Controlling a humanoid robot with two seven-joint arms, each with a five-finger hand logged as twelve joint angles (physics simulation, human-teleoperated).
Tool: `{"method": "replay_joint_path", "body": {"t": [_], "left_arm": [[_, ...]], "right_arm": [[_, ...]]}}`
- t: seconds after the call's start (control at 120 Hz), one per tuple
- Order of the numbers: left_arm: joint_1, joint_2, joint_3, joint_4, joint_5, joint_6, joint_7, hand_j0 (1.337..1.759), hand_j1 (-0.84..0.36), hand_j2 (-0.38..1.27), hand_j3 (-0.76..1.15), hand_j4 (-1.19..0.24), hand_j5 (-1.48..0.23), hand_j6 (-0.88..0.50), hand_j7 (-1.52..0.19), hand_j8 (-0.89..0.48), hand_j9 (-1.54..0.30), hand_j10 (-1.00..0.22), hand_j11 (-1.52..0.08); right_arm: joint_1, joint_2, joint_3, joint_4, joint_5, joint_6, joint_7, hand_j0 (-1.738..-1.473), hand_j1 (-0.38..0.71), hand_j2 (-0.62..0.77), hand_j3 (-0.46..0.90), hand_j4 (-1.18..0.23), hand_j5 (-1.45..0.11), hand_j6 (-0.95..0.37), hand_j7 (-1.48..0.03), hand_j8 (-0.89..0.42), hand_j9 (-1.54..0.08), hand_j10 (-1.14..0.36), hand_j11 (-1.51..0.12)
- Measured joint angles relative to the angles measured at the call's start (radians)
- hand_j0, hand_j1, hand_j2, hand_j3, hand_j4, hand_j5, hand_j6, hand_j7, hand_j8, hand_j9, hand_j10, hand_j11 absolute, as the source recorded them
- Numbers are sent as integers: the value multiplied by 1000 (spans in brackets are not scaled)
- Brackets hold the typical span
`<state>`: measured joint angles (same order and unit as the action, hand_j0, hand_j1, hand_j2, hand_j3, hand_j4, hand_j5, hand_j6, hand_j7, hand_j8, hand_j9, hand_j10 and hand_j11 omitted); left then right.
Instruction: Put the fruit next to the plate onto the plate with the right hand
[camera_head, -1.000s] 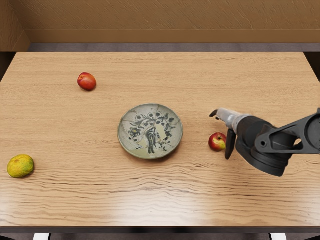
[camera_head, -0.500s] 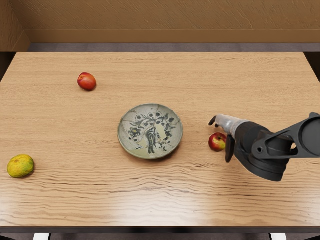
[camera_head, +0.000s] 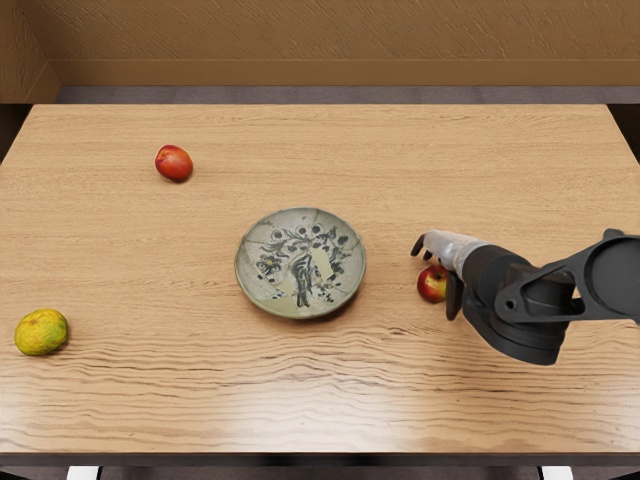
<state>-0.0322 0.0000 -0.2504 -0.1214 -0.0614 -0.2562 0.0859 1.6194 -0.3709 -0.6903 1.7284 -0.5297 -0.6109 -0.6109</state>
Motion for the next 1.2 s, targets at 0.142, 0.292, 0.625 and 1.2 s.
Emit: {"method": "replay_joint_path", "body": {"t": [0.142, 0.292, 0.625, 1.2], "left_arm": [[1, 0, 0, 0, 0, 0, 0, 1658, 349, 0, 0, 0, 0, 0, 0, 0, 0, 0, 0], [1, 0, 0, 0, 0, 0, 0, 1658, 349, 0, 0, 0, 0, 0, 0, 0, 0, 0, 0], [0, 0, 0, 0, 0, 0, 0, 1658, 349, 0, 0, 0, 0, 0, 0, 0, 0, 0, 0], [0, 0, 0, 0, 0, 0, 0, 1658, 349, 0, 0, 0, 0, 0, 0, 0, 0, 0, 0]], "right_arm": [[1, 11, -5, -6, -4, 0, 0, -1658, -8, -56, 0, -285, -370, -286, -370, -286, -370, -285, -370], [4, 19, -7, -8, -5, 0, 0, -1658, 15, -60, 0, -304, -395, -305, -395, -305, -395, -304, -395], [6, 29, -18, -20, -6, 0, 0, -1658, 62, -68, 0, -343, -445, -343, -445, -343, -445, -343, -445], [37, 79, -49, -42, -3, 0, 0, -1658, 105, -52, 0, -390, -501, -360, -556, -376, -527, -389, -503]]}}
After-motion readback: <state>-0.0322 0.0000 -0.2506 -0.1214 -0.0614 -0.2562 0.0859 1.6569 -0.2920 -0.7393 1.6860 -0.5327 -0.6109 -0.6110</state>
